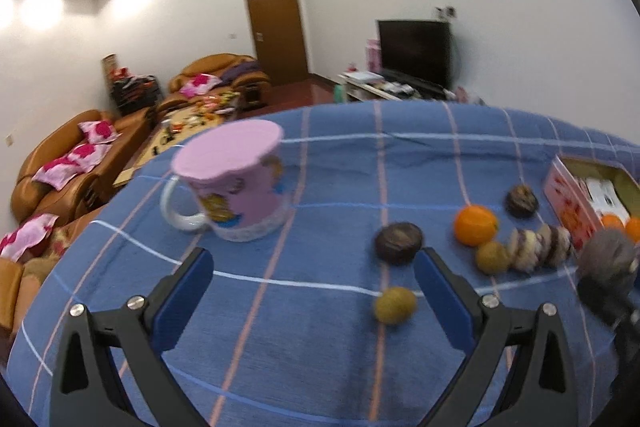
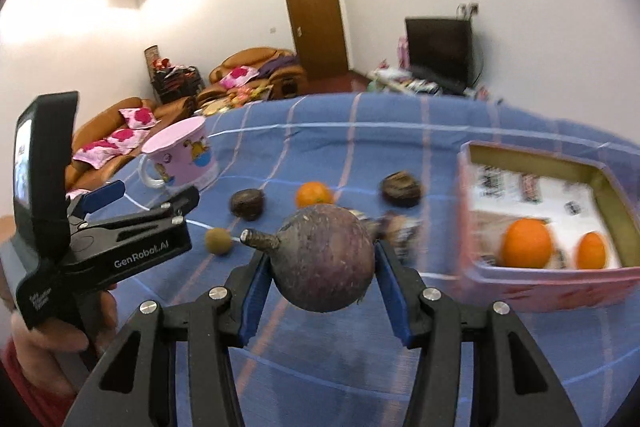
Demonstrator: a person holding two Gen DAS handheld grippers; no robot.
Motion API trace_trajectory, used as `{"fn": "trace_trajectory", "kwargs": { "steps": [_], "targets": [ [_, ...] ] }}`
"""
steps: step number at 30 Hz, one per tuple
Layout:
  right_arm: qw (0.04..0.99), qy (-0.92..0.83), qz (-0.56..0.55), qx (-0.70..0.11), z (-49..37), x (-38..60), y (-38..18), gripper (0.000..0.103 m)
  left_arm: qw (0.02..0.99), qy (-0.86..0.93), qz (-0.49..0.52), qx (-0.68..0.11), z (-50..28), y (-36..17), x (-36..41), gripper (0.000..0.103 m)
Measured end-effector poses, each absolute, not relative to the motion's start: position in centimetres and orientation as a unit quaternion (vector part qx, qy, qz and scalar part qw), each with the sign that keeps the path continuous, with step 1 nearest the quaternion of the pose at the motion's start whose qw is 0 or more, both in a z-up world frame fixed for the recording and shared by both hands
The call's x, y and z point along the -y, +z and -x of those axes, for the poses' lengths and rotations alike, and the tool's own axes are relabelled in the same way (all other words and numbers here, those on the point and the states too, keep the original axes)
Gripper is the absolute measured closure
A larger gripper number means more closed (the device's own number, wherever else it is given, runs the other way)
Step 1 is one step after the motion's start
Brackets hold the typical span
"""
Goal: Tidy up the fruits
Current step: 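Grasp the purple fruit with the right gripper while the left grasps a brown fruit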
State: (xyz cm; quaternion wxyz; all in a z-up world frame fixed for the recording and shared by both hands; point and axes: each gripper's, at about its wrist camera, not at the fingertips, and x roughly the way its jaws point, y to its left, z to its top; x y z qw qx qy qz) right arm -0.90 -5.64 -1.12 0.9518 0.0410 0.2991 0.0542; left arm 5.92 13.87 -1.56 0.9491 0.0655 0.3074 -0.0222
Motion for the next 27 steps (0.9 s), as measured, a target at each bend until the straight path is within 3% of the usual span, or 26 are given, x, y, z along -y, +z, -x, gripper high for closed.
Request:
{"fn": "trace_trajectory", "kwargs": {
  "steps": [3, 10, 16, 19, 20, 27],
  "targets": [
    [0.955, 0.041, -0.035, -0.291, 1.7, 7.0, -0.9, 0.05, 0.945, -0.049, -0.07, -0.316, -5.9, -1.8, -13.2, 0.002],
    [0.948, 0.043, -0.056, -0.309, 1.4, 8.4, -1.4, 0.05, 0.925, -0.108, -0.079, -0.355, -6.2, -2.9, -11.3, 0.021],
    [0.948, 0.054, -0.054, -0.307, 1.5, 8.0, -1.3, 0.05, 0.9, -0.139, -0.052, -0.41, -7.7, -4.3, -11.0, 0.047],
    [0.947, 0.055, -0.053, -0.311, 1.3, 7.8, -1.5, 0.05, 0.892, -0.131, -0.03, -0.432, -8.5, -4.9, -11.7, 0.07],
    [0.947, 0.054, -0.053, -0.313, 1.3, 7.8, -1.5, 0.05, 0.893, -0.128, -0.02, -0.43, -8.5, -4.9, -12.1, 0.074],
    [0.95, 0.048, -0.063, -0.302, 1.3, 8.7, -1.0, 0.05, 0.899, -0.118, -0.02, -0.422, -8.3, -4.7, -12.0, 0.074]
  ]
}}
